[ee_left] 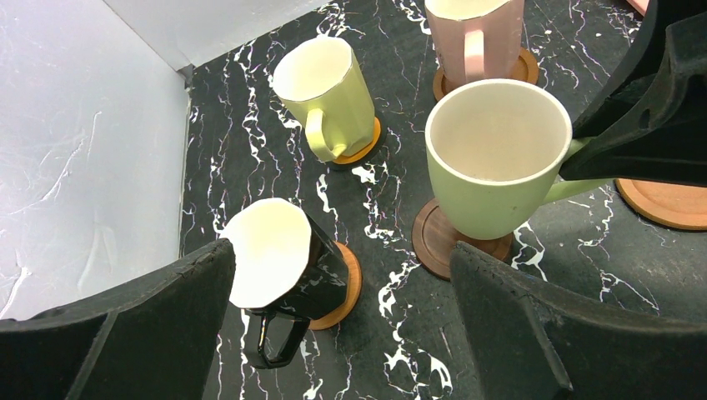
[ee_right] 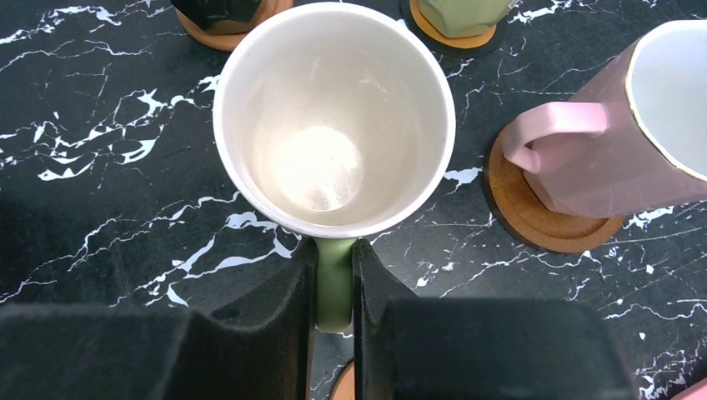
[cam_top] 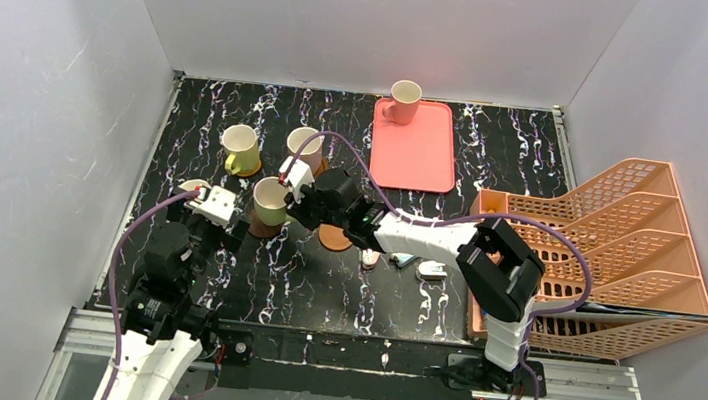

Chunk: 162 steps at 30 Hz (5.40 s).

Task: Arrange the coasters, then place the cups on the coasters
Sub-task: Place the cup on the coaster, then pick up the cup from the tray.

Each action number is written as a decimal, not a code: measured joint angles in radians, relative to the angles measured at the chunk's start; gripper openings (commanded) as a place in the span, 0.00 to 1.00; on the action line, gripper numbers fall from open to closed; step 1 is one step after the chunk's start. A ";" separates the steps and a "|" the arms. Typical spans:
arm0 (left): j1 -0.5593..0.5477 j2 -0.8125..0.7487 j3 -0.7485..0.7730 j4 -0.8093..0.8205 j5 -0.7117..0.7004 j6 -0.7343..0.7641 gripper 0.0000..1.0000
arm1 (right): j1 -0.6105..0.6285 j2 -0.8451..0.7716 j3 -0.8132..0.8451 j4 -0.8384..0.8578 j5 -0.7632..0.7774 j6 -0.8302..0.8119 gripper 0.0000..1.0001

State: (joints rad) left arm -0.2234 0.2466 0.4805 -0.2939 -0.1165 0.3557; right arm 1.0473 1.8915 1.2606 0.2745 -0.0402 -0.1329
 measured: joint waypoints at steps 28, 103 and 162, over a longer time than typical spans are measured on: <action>0.000 0.000 -0.001 0.002 0.000 0.000 0.98 | 0.006 0.053 0.018 0.005 -0.026 0.023 0.01; 0.000 -0.008 -0.001 0.001 0.000 0.001 0.98 | 0.027 0.116 0.127 -0.064 -0.050 -0.027 0.52; 0.000 -0.008 -0.001 0.001 0.000 0.001 0.98 | -0.116 -0.255 -0.017 0.296 0.796 -0.045 0.98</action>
State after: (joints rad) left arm -0.2234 0.2382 0.4793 -0.2928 -0.1165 0.3565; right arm 0.9318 1.6367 1.2434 0.5709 0.7555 -0.1776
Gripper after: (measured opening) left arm 0.981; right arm 0.983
